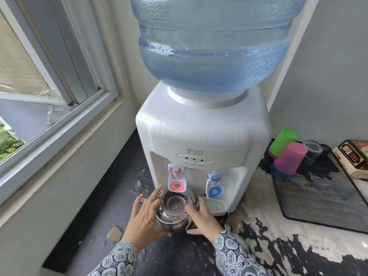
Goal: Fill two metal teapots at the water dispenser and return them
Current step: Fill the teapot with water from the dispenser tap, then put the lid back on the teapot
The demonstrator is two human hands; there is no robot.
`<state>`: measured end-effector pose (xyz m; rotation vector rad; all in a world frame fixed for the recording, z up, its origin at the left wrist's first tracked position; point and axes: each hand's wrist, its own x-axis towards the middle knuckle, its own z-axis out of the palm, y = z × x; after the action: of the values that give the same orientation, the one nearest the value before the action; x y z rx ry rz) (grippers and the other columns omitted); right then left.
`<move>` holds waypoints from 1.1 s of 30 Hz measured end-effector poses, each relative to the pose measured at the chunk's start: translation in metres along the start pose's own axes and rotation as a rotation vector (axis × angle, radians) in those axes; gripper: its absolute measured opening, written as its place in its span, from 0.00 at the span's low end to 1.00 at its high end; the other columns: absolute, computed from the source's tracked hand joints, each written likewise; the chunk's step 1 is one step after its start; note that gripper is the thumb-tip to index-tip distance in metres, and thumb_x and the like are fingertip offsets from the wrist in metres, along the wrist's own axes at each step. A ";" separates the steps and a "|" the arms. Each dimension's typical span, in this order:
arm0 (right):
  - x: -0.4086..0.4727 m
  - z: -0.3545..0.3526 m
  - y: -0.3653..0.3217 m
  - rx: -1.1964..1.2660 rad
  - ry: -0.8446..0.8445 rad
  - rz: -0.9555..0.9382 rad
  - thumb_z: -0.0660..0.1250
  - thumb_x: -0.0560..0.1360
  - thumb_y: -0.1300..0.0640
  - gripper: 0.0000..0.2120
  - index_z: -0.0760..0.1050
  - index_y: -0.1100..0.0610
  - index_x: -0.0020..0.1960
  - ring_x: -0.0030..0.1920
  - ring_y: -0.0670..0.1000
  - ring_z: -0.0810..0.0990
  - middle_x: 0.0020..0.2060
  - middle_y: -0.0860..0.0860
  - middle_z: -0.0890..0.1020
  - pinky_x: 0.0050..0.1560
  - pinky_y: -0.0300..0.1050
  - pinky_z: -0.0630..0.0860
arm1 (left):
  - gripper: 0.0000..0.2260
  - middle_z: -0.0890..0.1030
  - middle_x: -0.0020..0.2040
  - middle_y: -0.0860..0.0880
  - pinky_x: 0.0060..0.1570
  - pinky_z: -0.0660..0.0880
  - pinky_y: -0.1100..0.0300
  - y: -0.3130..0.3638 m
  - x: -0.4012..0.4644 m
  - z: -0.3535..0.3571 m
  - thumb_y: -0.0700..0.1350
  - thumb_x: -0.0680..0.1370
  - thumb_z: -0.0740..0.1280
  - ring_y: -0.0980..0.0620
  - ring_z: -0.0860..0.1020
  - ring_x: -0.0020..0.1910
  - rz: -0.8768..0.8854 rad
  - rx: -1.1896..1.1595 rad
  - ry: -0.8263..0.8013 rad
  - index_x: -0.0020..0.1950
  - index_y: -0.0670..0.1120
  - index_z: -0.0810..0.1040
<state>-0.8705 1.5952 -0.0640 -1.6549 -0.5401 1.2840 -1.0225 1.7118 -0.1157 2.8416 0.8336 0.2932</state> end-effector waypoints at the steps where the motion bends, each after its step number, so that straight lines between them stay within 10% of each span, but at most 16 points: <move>1: 0.000 0.000 0.001 0.020 -0.003 -0.007 0.60 0.76 0.54 0.26 0.53 0.50 0.71 0.49 0.48 0.73 0.56 0.52 0.67 0.54 0.55 0.79 | 0.46 0.47 0.76 0.50 0.69 0.45 0.48 0.000 -0.001 0.002 0.69 0.52 0.72 0.47 0.71 0.64 0.031 0.012 0.030 0.59 0.43 0.64; 7: -0.014 -0.004 0.020 0.039 0.030 -0.023 0.62 0.73 0.57 0.21 0.60 0.47 0.64 0.49 0.47 0.75 0.53 0.47 0.71 0.47 0.54 0.82 | 0.38 0.43 0.76 0.45 0.70 0.41 0.47 0.000 -0.019 0.023 0.69 0.56 0.69 0.47 0.56 0.72 0.110 0.030 0.085 0.54 0.45 0.65; 12: -0.032 -0.008 0.046 0.121 0.080 0.046 0.63 0.72 0.59 0.22 0.61 0.47 0.63 0.46 0.48 0.77 0.52 0.46 0.71 0.46 0.54 0.82 | 0.31 0.61 0.71 0.42 0.67 0.47 0.46 0.011 -0.037 0.026 0.71 0.67 0.56 0.49 0.66 0.65 0.179 0.019 0.009 0.55 0.47 0.65; 23: -0.040 -0.013 0.061 0.113 0.068 0.076 0.64 0.73 0.59 0.28 0.57 0.46 0.68 0.54 0.48 0.72 0.62 0.47 0.63 0.44 0.49 0.82 | 0.33 0.61 0.72 0.52 0.63 0.50 0.57 0.019 -0.046 0.024 0.72 0.71 0.50 0.59 0.65 0.64 0.106 -0.189 -0.200 0.67 0.51 0.61; 33: -0.032 -0.080 0.077 -0.764 0.481 -0.079 0.65 0.73 0.52 0.08 0.73 0.49 0.52 0.52 0.49 0.74 0.49 0.45 0.75 0.44 0.44 0.73 | 0.46 0.64 0.69 0.59 0.62 0.50 0.62 0.017 -0.044 0.021 0.76 0.61 0.57 0.67 0.63 0.61 0.046 -0.364 -0.161 0.73 0.55 0.51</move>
<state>-0.8239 1.5026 -0.1142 -2.4410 -0.8413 0.5871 -1.0454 1.6711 -0.1388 2.5069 0.6121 0.1950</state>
